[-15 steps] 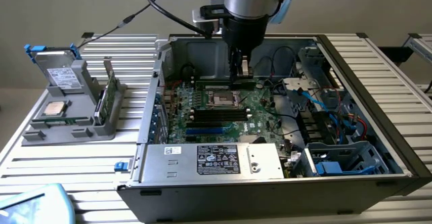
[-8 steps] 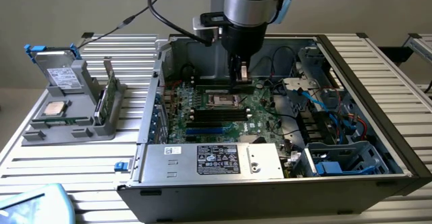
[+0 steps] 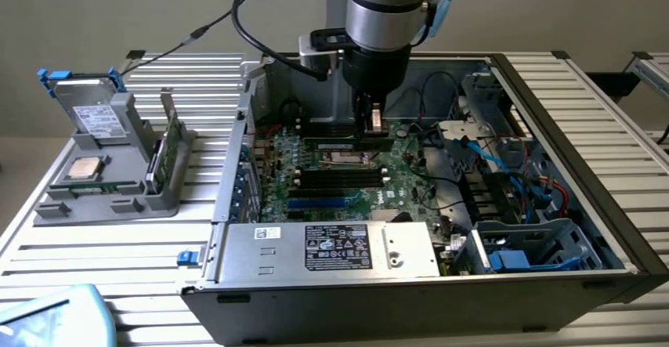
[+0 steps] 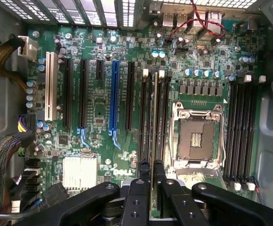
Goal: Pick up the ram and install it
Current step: 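Pick up the ram and move it above insertion slot, then insert the ram into the slot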
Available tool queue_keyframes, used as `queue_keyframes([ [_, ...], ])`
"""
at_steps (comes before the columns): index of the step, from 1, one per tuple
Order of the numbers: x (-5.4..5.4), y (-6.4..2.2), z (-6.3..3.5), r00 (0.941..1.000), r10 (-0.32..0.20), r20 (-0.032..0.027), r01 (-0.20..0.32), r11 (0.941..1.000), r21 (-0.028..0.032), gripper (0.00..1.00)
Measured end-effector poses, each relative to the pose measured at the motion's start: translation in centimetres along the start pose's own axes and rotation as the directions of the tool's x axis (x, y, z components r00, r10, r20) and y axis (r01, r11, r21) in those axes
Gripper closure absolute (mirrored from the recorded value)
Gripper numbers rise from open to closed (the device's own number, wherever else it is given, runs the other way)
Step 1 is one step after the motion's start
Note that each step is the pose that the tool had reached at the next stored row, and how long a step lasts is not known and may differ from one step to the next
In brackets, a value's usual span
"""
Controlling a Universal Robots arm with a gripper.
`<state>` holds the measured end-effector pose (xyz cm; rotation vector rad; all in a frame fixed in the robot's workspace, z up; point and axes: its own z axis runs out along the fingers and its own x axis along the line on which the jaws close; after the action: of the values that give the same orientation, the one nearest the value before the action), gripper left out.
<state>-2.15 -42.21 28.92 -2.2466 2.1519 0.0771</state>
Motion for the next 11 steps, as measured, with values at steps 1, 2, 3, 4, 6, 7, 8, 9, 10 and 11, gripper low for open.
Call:
queue_keyframes([
  [1, 0.0, 0.0, 0.0, 1.0, 0.0, 0.0, 0.0, 1.0, -0.0002, 0.85],
  [2, 0.0, 0.0, 0.0, 1.0, 0.0, 0.0, 0.0, 1.0, -0.0001, 0.85],
  [3, 0.0, 0.0, 0.01, 1.0, 0.0, 0.0001, 0.0, 1.0, -0.0001, 0.85],
  [4, 0.0, 0.0, 0.01, 1.0, 0.0, 0.0001, 0.0, 1.0, -0.0001, 0.85],
  [6, 0.0, 0.0, 0.0, 1.0, 0.0, 0.0001, 0.0, 1.0, -0.0002, 0.85],
  [7, 0.0, 0.0, 0.01, 1.0, 0.0, 0.0001, 0.0, 1.0, -0.0001, 0.85],
  [8, 0.0, 0.0, 0.01, 1.0, 0.0, 0.0001, 0.0, 1.0, -0.0002, 0.85],
  [9, 0.0, 0.0, 0.01, 1.0, 0.0, 0.0001, 0.0, 1.0, -0.0002, 0.85],
  [10, 0.0, 0.0, 0.01, 1.0, 0.0, 0.0001, 0.0, 1.0, -0.0001, 0.85],
  [11, 0.0, 0.0, 0.01, 1.0, 0.0, 0.0001, 0.0, 1.0, -0.0002, 0.85],
])
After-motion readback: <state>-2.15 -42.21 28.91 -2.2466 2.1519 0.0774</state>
